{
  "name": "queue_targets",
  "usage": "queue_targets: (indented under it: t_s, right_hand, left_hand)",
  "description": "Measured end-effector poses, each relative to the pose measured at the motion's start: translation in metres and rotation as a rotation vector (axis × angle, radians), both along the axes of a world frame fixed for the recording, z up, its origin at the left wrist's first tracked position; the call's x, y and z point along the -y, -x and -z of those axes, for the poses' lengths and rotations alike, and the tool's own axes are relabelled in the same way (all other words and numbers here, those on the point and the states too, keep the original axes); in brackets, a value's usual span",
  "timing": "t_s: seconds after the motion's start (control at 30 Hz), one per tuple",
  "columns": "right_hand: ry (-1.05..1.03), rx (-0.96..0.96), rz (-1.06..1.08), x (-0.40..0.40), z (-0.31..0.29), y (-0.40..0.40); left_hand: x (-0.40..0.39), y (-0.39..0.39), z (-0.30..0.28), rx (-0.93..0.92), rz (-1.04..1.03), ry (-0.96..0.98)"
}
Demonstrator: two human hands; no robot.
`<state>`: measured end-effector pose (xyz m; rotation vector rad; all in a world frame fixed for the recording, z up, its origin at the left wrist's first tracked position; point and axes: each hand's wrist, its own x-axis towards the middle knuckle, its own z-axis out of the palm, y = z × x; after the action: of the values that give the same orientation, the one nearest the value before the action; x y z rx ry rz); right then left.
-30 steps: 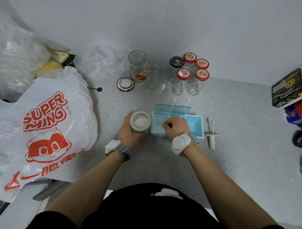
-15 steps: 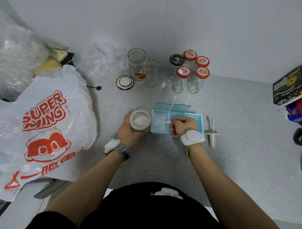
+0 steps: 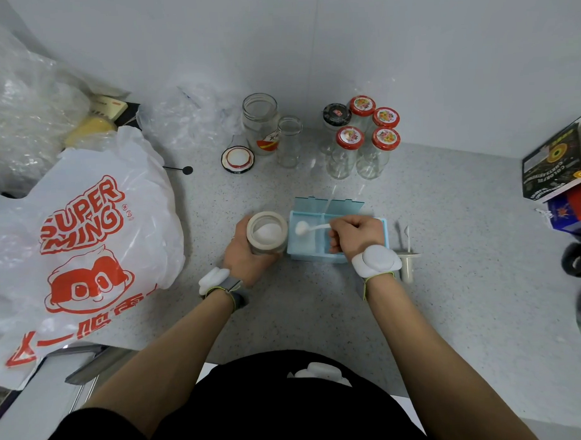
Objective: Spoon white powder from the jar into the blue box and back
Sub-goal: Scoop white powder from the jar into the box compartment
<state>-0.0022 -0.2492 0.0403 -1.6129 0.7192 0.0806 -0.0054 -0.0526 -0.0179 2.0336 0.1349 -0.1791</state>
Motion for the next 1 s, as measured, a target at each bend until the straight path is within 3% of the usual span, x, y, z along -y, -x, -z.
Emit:
queue_targets:
  t_s: [0.27, 0.5, 0.67, 0.87, 1.0]
  right_hand:
    - [0.045, 0.101, -0.131, -0.029, -0.032, -0.010]
    - [0.427, 0.162, -0.512, -0.049, -0.010, -0.006]
    - [0.454, 0.184, -0.488, -0.046, -0.008, -0.005]
    - [0.390, 0.153, -0.258, -0.025, -0.011, -0.006]
    - [0.486, 0.117, -0.202, -0.010, 0.000, -0.004]
  left_hand:
    - [0.001, 0.000, 0.000, 0.003, -0.021, 0.000]
    - [0.002, 0.001, -0.006, 0.014, -0.010, 0.013]
    - [0.004, 0.002, -0.007, 0.022, -0.015, 0.011]
    - [0.003, 0.002, -0.005, 0.025, -0.011, 0.012]
    - [0.001, 0.003, -0.003, 0.007, -0.019, 0.024]
